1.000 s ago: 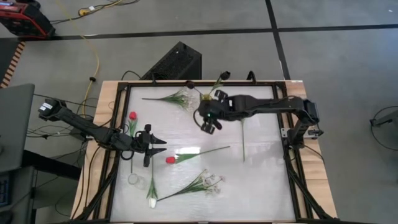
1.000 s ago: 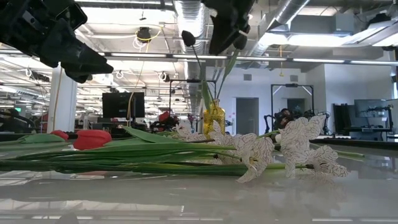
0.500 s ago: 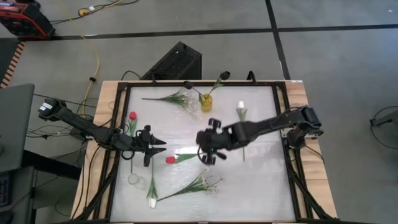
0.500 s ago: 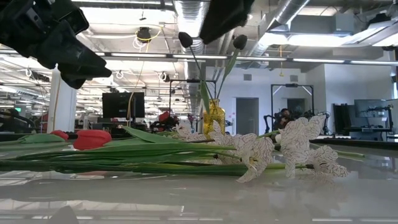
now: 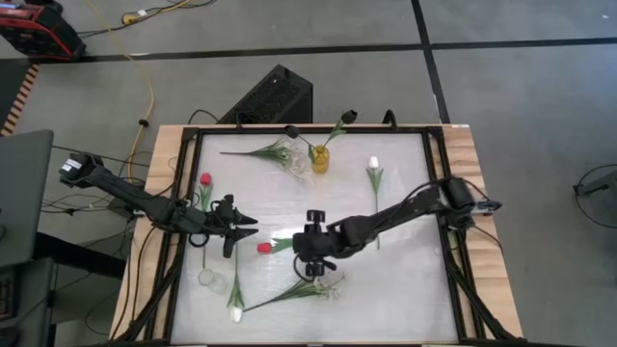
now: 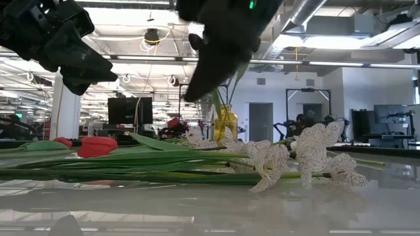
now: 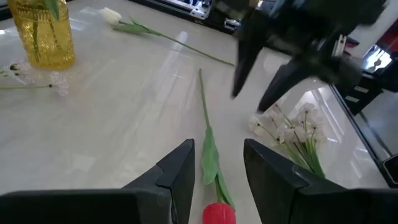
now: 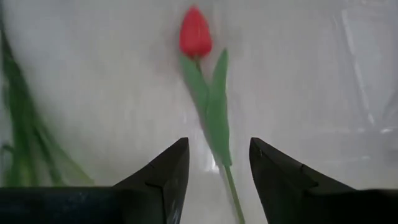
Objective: Sort flowers into vase by color
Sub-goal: Put the left red flower into the yellow vase
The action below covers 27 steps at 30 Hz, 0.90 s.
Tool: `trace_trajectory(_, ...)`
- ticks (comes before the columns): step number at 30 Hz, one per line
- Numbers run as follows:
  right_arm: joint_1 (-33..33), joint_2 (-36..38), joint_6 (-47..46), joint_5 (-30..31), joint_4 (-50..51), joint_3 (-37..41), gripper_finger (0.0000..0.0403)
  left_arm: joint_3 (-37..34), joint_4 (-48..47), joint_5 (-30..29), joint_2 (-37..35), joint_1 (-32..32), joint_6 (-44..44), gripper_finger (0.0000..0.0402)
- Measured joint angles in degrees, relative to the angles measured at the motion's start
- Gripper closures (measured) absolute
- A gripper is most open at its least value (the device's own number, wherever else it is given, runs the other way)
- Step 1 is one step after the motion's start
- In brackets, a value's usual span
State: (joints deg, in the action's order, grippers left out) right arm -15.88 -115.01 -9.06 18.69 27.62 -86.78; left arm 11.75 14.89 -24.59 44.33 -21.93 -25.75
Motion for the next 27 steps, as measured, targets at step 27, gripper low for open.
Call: trace_trajectory(27, 6.2, -8.3, 0.6, -10.1, 4.9, -0.3, 0.0327, 0.0, 2.0, -0.9, 10.1, 0.0, -5.0, 0.0275)
